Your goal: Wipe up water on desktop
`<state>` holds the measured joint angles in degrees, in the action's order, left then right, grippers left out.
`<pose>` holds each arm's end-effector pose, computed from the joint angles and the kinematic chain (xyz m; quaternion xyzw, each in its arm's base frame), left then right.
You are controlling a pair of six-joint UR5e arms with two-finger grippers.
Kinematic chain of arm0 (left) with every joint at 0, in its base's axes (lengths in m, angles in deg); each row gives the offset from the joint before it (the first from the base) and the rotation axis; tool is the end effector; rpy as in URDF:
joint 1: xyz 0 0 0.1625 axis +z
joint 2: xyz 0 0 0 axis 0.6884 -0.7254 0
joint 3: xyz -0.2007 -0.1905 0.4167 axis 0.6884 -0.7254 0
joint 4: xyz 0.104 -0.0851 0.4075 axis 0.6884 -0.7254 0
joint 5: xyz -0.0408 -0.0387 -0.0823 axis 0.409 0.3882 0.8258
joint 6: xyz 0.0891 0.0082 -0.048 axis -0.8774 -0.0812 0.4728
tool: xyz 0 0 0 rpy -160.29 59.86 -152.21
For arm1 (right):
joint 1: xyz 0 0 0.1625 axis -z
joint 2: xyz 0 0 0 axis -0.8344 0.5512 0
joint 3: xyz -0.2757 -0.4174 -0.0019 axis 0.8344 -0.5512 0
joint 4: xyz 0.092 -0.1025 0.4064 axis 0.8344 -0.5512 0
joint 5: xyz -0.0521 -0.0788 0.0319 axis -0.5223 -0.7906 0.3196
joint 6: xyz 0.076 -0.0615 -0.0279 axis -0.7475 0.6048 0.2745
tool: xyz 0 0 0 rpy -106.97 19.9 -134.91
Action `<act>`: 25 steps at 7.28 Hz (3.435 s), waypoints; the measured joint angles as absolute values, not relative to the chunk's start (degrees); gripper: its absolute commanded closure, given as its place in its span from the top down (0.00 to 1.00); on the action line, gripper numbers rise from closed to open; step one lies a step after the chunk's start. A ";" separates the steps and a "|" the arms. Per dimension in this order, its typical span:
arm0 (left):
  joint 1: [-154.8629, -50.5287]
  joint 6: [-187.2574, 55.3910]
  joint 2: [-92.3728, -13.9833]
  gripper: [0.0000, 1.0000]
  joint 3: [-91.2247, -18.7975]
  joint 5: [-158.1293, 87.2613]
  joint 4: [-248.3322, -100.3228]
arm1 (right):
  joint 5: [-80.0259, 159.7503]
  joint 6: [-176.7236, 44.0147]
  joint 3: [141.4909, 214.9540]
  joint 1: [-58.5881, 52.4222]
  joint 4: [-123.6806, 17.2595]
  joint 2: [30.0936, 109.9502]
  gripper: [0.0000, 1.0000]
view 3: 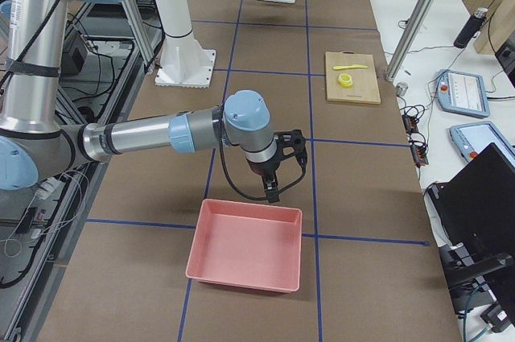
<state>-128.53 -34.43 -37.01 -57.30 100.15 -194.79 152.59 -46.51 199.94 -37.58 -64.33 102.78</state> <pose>0.0059 -0.5275 0.5578 0.1245 0.6072 -0.0297 0.7842 0.0894 -0.3988 0.6099 0.1388 -0.3775 -0.0417 0.9146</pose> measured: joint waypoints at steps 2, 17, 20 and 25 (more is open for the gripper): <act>-125.75 -26.55 -41.55 0.00 -58.88 97.00 -194.80 | 155.77 -49.84 201.32 -37.48 -64.28 102.37 1.00; -96.50 30.72 -68.04 0.00 -62.21 70.14 -193.67 | 105.81 -116.86 208.01 23.03 -53.12 68.51 0.99; -92.57 36.80 -70.65 0.00 -63.30 65.74 -193.66 | 88.31 -106.99 207.13 33.11 -53.89 67.65 0.99; -90.20 41.54 -71.92 0.00 -66.11 62.64 -192.92 | 77.55 -102.75 205.21 39.31 -58.01 63.55 0.99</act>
